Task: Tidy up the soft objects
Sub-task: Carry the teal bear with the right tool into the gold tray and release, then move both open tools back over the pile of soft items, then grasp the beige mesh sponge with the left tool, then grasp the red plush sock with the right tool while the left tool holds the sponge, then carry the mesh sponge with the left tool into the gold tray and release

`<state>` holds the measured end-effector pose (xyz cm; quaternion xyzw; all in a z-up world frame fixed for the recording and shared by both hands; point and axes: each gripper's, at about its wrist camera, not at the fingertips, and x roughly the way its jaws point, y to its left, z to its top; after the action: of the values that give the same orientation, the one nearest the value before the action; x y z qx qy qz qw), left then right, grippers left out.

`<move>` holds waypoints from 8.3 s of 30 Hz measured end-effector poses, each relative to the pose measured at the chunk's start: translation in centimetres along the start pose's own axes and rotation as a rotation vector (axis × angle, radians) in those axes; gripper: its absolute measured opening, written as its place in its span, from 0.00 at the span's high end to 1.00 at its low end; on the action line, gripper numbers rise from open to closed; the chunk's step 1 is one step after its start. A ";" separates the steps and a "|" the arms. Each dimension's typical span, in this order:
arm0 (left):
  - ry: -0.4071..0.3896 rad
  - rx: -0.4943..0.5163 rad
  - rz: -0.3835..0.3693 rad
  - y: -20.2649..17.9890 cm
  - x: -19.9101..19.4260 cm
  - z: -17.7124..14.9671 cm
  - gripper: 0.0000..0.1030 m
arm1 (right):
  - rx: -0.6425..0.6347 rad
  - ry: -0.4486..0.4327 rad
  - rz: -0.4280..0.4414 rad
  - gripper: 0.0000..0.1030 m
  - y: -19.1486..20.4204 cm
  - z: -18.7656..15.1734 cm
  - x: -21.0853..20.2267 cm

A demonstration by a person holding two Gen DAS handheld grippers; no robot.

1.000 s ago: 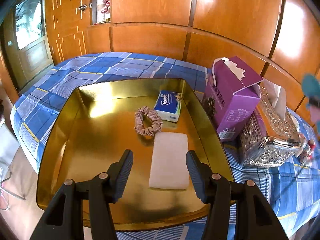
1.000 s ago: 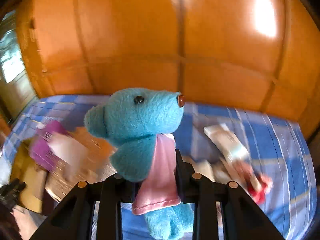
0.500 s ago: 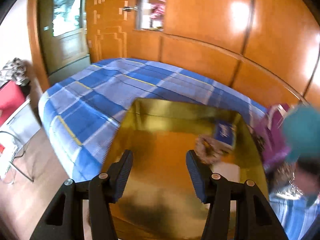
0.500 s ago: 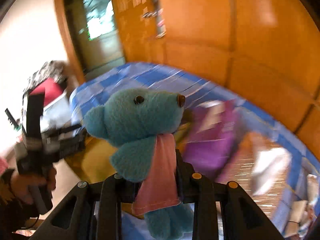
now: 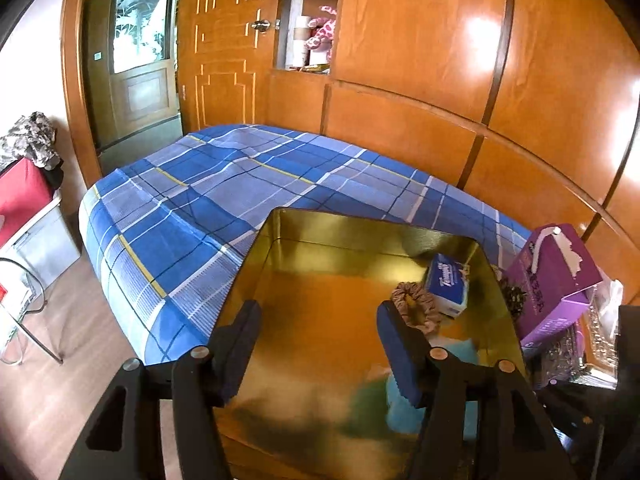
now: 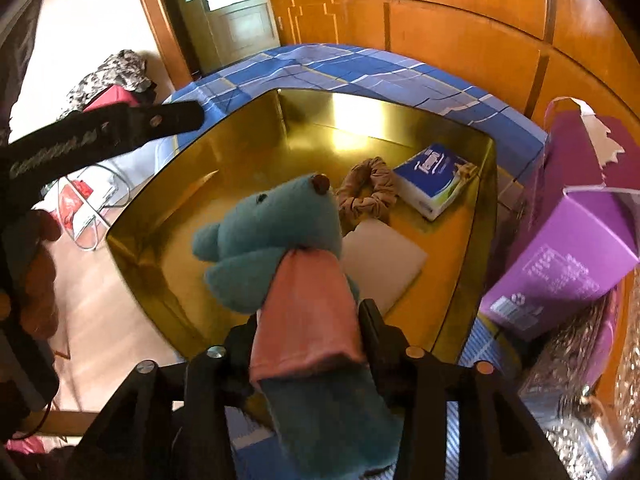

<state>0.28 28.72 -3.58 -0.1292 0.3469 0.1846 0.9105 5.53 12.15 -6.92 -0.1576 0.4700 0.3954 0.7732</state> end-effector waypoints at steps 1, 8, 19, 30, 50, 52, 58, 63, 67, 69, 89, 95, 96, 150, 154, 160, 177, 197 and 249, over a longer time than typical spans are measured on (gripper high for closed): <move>-0.002 0.003 -0.004 -0.2 -0.1 0.0 0.40 | 0.003 -0.009 0.001 0.42 0.0 -0.3 -0.4; -0.016 0.036 -0.026 -1.5 -0.9 -0.1 0.38 | 0.071 -0.070 -0.017 0.38 -0.7 -1.6 -3.3; -0.032 0.095 -0.090 -4.3 -2.3 -1.0 0.35 | 0.100 -0.180 -0.165 0.38 -1.0 -4.3 -7.8; -0.034 0.190 -0.158 -7.8 -3.7 -2.3 0.35 | 0.279 -0.270 -0.270 0.38 -4.8 -8.2 -11.7; -0.095 0.408 -0.285 -14.6 -7.4 -3.5 0.35 | 0.631 -0.260 -0.550 0.38 -14.3 -18.9 -18.1; -0.099 0.433 -0.304 -15.6 -7.8 -3.6 0.35 | 0.660 -0.237 -0.584 0.38 -15.1 -20.6 -18.6; -0.113 0.504 -0.367 -18.6 -9.0 -3.8 0.35 | 0.723 -0.152 -0.646 0.38 -16.8 -25.0 -18.9; -0.122 0.573 -0.412 -21.6 -9.9 -4.3 0.35 | 0.795 -0.104 -0.671 0.38 -17.9 -28.6 -19.1; -0.105 0.621 -0.455 -24.1 -10.2 -4.9 0.35 | 0.867 -0.101 -0.671 0.38 -18.6 -30.8 -19.0; -0.100 0.647 -0.469 -25.3 -10.2 -5.2 0.35 | 0.887 -0.096 -0.675 0.38 -19.0 -31.6 -18.8; 0.202 0.803 -0.687 -38.6 -7.7 -11.7 0.44 | 0.856 -0.148 -0.695 0.23 -19.0 -32.1 -18.3; 0.340 0.752 -0.711 -44.5 -4.2 -12.5 0.48 | 0.852 -0.152 -0.692 0.21 -19.1 -32.1 -18.2; 0.364 0.741 -0.710 -45.2 -3.6 -12.6 0.48 | 0.851 -0.153 -0.691 0.21 -19.1 -32.1 -18.2; 0.452 0.707 -0.824 -42.7 1.4 -17.3 0.61 | 0.903 -0.320 -0.732 0.43 -27.0 -29.8 -26.7; 0.450 0.695 -0.827 -42.5 1.4 -17.3 0.61 | 0.912 -0.365 -0.730 0.43 -30.1 -28.2 -26.7; 0.449 0.681 -0.827 -42.5 1.4 -17.4 0.61 | 0.940 -0.315 -0.725 0.43 -34.8 -26.4 -24.6; 0.438 0.705 -0.800 -42.8 1.0 -17.5 0.62 | 1.034 -0.251 -0.705 0.80 -28.3 -32.4 -27.2; 0.283 0.572 -0.738 -45.9 -1.8 -1.9 0.66 | 0.931 -0.121 -0.742 0.77 -26.0 -32.4 -21.7; 0.172 0.025 -0.175 -6.4 5.1 3.2 0.19 | 0.942 -0.066 -0.829 0.79 -25.6 -31.2 -20.9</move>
<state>8.43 25.38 -4.05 -0.1630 0.4131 0.0882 0.8916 1.06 -33.07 -8.30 0.0431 0.4694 -0.1823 0.8629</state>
